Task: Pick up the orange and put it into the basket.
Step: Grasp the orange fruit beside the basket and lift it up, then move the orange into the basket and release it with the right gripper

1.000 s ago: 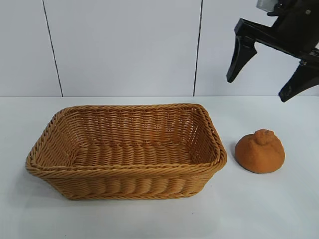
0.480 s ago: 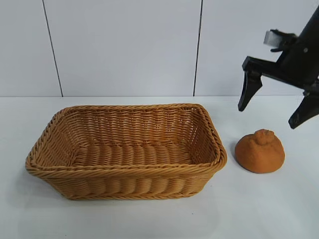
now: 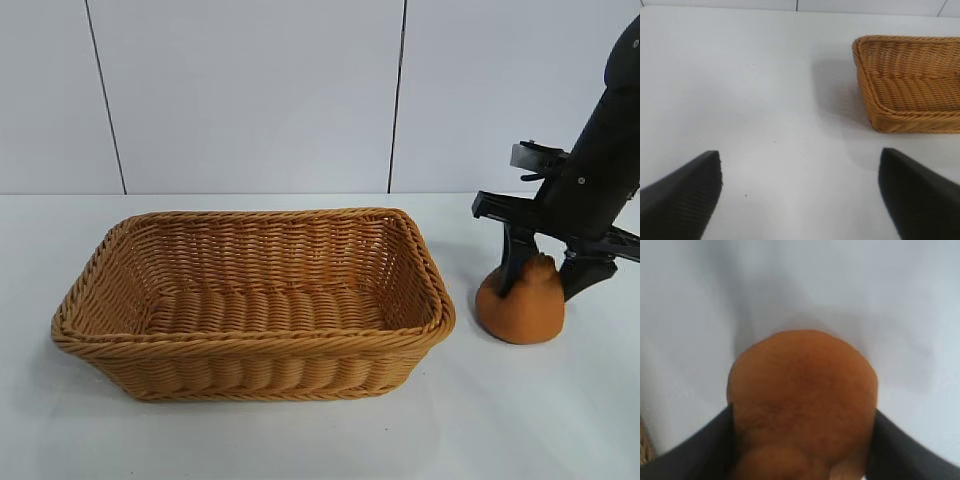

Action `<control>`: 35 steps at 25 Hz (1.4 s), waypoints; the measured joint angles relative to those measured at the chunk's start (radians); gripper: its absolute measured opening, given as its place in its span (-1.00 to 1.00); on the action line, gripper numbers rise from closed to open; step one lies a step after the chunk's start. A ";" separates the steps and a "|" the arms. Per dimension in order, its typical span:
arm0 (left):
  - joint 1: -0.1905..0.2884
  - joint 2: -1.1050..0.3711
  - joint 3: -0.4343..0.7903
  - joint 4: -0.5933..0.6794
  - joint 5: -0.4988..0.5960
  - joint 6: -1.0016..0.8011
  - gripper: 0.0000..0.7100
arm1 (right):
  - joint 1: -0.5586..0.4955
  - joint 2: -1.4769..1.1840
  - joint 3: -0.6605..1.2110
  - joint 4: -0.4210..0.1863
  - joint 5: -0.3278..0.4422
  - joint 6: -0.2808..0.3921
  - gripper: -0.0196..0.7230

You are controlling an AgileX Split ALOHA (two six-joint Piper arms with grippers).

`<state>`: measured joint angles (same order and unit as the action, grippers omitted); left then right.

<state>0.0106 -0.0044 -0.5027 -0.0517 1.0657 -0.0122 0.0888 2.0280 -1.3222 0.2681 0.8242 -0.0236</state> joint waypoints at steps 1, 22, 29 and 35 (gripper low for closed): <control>0.000 0.000 0.000 0.000 0.000 0.000 0.72 | 0.000 -0.021 0.000 -0.002 0.001 0.000 -0.81; 0.000 0.000 0.000 0.000 0.000 0.000 0.72 | 0.248 -0.362 -0.043 0.110 -0.011 -0.004 -0.81; 0.000 0.000 0.000 0.000 0.000 0.000 0.72 | 0.454 -0.271 -0.062 0.127 -0.122 0.008 -0.81; 0.000 0.000 0.000 0.000 0.000 0.000 0.72 | 0.540 -0.104 -0.062 0.131 -0.250 0.008 -0.81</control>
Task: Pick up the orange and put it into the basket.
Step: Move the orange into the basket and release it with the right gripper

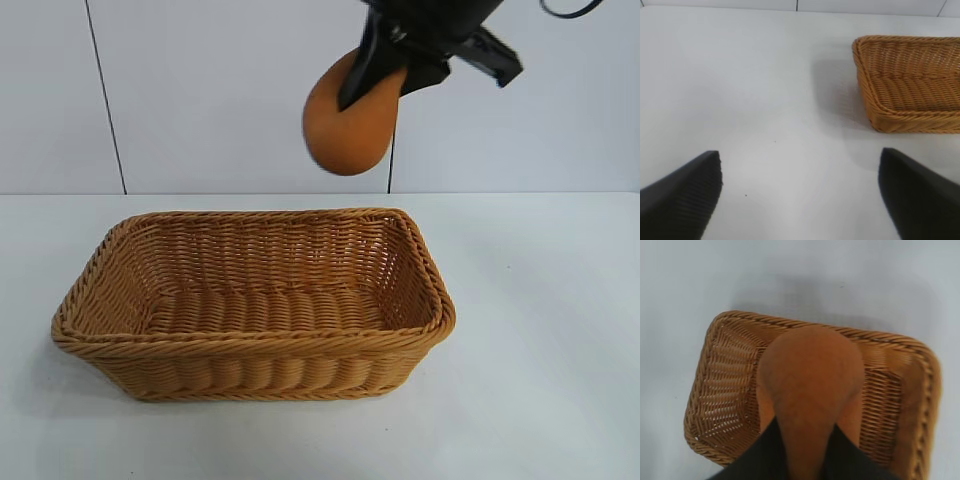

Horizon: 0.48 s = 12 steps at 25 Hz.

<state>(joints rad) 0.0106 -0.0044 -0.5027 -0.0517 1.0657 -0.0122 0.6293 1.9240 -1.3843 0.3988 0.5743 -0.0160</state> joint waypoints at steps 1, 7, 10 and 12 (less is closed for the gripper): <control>0.000 0.000 0.000 0.000 0.000 0.000 0.72 | 0.002 0.032 0.000 0.000 -0.017 0.000 -0.81; 0.000 0.000 0.000 0.000 0.000 0.000 0.72 | 0.005 0.150 0.000 0.000 -0.044 0.000 -0.79; 0.000 0.000 0.000 0.000 0.000 0.000 0.72 | 0.005 0.148 0.000 0.000 -0.047 0.000 -0.43; 0.000 0.000 0.000 0.000 0.000 0.000 0.72 | 0.005 0.135 0.000 0.000 -0.047 0.000 0.05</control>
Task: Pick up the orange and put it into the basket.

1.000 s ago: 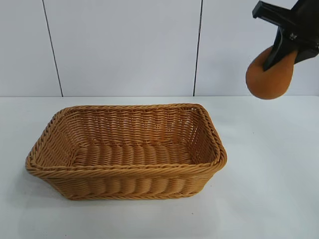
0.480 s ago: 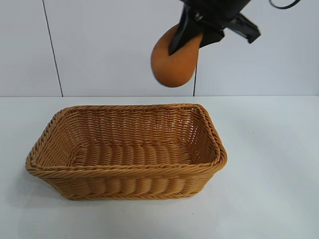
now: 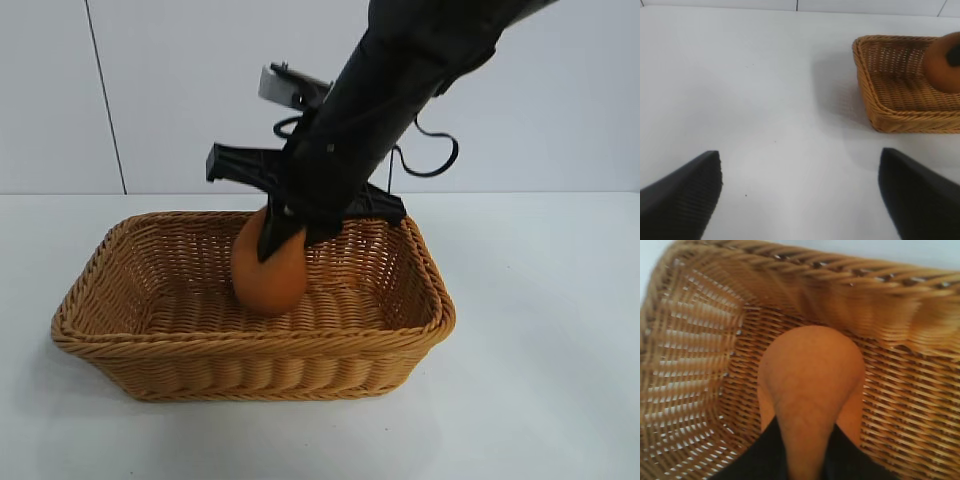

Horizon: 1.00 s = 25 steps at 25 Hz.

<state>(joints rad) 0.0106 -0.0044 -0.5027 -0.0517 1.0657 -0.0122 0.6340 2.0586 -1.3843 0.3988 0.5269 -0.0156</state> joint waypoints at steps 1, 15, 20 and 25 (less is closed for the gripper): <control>0.000 0.000 0.000 -0.001 0.000 0.000 0.72 | 0.000 -0.008 0.000 -0.001 0.000 0.000 0.28; 0.000 0.000 0.000 -0.001 0.000 0.000 0.72 | -0.032 -0.105 -0.375 -0.321 0.542 0.102 0.81; 0.000 0.000 0.000 -0.001 0.000 0.000 0.72 | -0.081 -0.109 -0.450 -0.458 0.671 0.136 0.81; 0.000 0.000 0.000 -0.001 0.000 0.000 0.72 | -0.226 -0.109 -0.450 -0.473 0.681 0.137 0.81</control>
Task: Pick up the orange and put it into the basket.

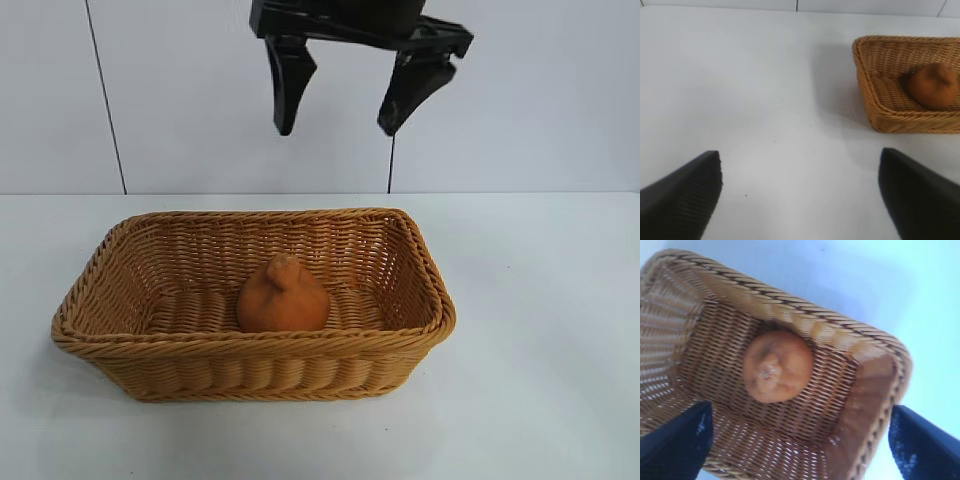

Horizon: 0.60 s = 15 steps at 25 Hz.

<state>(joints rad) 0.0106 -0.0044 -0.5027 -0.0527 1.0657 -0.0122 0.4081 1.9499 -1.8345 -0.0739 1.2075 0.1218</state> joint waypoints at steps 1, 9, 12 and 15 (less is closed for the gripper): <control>0.000 0.000 0.000 0.000 0.000 0.000 0.72 | -0.040 0.000 0.000 0.000 0.000 -0.005 0.81; 0.000 0.000 0.000 0.000 0.000 0.000 0.72 | -0.353 0.000 0.000 -0.006 0.002 -0.018 0.81; 0.000 0.000 0.000 0.000 0.000 0.000 0.72 | -0.405 0.000 0.000 0.025 0.003 -0.034 0.81; 0.000 0.000 0.000 0.000 0.000 0.000 0.72 | -0.410 -0.007 0.010 0.049 0.002 -0.048 0.81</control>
<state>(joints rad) 0.0106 -0.0044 -0.5027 -0.0527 1.0657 -0.0122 -0.0019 1.9425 -1.8249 -0.0253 1.2092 0.0733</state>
